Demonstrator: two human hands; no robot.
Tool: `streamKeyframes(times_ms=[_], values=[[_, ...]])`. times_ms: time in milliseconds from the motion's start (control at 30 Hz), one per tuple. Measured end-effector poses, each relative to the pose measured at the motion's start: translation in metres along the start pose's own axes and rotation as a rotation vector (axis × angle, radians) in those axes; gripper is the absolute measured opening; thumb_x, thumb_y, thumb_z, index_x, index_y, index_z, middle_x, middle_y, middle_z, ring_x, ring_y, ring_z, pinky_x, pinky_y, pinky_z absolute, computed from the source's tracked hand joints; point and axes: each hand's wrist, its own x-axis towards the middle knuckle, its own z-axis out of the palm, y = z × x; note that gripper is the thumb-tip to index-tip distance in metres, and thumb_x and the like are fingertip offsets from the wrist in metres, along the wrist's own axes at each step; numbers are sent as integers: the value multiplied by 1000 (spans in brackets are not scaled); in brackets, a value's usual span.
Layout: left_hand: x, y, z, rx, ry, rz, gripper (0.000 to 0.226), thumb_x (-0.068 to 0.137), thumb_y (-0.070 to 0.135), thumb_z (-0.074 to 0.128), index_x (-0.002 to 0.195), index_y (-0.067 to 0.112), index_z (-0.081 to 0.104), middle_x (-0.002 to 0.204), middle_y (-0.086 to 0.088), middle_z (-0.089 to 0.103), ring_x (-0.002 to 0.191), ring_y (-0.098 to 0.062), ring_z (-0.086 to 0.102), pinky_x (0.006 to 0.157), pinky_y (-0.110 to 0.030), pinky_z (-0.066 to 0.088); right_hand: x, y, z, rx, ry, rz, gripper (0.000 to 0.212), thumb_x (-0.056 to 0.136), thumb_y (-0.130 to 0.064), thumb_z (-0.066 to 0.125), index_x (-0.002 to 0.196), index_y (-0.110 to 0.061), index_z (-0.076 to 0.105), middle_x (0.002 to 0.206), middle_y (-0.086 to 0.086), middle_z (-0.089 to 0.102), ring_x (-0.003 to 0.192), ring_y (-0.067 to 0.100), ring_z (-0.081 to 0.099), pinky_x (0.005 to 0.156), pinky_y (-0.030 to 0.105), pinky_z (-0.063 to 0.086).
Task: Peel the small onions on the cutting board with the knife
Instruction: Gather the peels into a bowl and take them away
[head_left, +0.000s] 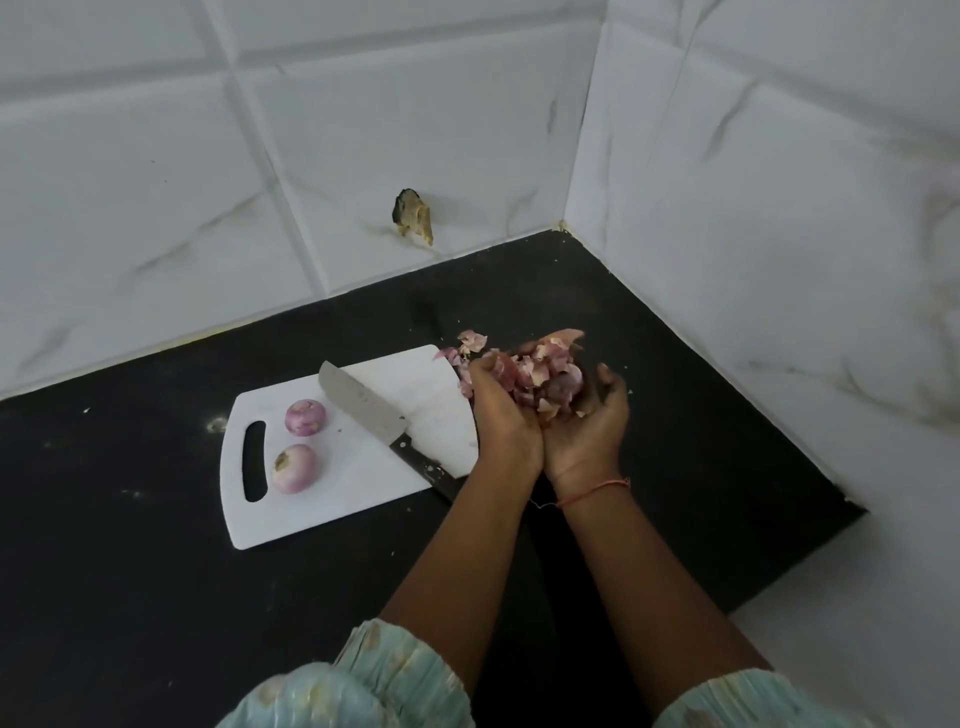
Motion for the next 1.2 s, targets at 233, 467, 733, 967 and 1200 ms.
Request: streamKeyframes(times_ms=[233,467,733,967,1200], values=[[-70,-43,15,45,-65,-68,38,98,36,47,87,14,75,92,-8,77,87,-22,73,82,-35,55,-53,-46,-32,-55,8,-60,40,95,-37,43,101,-11,73,100,13,72,98,28,67,87,38,53],[-162,-160,-8,118,-119,-232,43,101,34,43,81,15,75,83,-5,75,80,-20,70,79,-34,55,-137,-103,-145,-5,160,-185,38,95,-40,46,101,-13,72,100,12,70,98,28,64,92,38,50],[-229,-317,-149,300,75,-538,42,103,31,37,95,8,70,89,-11,73,82,-24,67,74,-30,56,-221,-74,-352,159,516,-186,37,95,-32,41,105,-9,68,104,14,69,99,30,62,95,38,48],[-222,-406,-285,480,160,-713,45,103,25,38,84,7,74,84,-9,75,87,-27,67,77,-33,54,-233,-6,-504,261,711,-127,45,92,-29,45,123,-3,63,125,19,63,120,35,56,109,44,41],[-180,-448,-360,849,112,-839,40,108,15,31,137,-5,50,139,-16,52,100,-34,62,71,-27,55,-205,19,-593,98,868,-7,46,102,-38,30,102,-9,66,100,12,70,94,27,61,88,34,49]])
